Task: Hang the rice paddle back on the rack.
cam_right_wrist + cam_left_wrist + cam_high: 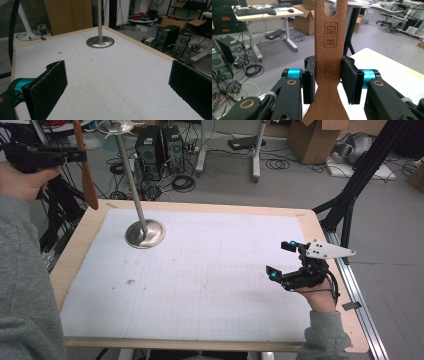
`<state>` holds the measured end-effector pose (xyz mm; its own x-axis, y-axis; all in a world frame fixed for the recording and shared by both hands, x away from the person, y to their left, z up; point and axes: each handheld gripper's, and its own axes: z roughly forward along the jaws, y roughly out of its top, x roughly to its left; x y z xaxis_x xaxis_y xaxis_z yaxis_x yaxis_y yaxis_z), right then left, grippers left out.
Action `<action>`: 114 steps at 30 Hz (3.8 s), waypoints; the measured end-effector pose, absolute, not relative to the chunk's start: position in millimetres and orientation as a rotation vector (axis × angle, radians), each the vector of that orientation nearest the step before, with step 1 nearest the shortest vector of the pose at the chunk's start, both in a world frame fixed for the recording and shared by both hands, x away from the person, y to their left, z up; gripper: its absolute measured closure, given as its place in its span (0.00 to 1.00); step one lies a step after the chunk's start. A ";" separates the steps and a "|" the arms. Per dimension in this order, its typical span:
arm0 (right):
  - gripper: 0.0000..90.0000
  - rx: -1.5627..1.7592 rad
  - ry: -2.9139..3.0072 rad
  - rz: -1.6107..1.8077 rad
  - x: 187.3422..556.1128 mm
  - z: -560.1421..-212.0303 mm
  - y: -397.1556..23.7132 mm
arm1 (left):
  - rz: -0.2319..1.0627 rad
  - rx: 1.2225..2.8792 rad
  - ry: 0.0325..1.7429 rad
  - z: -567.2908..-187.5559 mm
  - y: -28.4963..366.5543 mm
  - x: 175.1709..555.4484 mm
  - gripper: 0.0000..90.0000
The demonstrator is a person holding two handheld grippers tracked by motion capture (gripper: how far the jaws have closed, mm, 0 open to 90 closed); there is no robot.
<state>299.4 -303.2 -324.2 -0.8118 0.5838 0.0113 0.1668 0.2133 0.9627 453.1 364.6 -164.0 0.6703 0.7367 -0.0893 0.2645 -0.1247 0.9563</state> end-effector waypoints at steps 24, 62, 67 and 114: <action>0.00 0.700 2.130 1.615 298.3 -323.3 -304.6 | 0.471 1.676 0.807 -164.6 358.8 456.7 0.72; 0.00 0.701 2.134 1.611 298.3 -323.5 -305.4 | 0.456 1.720 0.803 -172.9 344.9 468.9 0.72; 0.00 0.697 2.142 1.605 298.8 -324.0 -303.6 | 0.459 1.727 0.806 -173.8 343.0 469.6 0.72; 0.00 0.673 2.158 1.610 297.7 -324.3 -298.7 | 0.550 1.659 0.719 -184.2 340.0 442.1 0.18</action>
<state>297.7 -298.7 -324.3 -0.8198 0.5726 -0.0062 0.1571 0.2353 0.9592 442.1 340.0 -184.2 0.6989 0.7148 -0.0259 0.1625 -0.1235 0.9789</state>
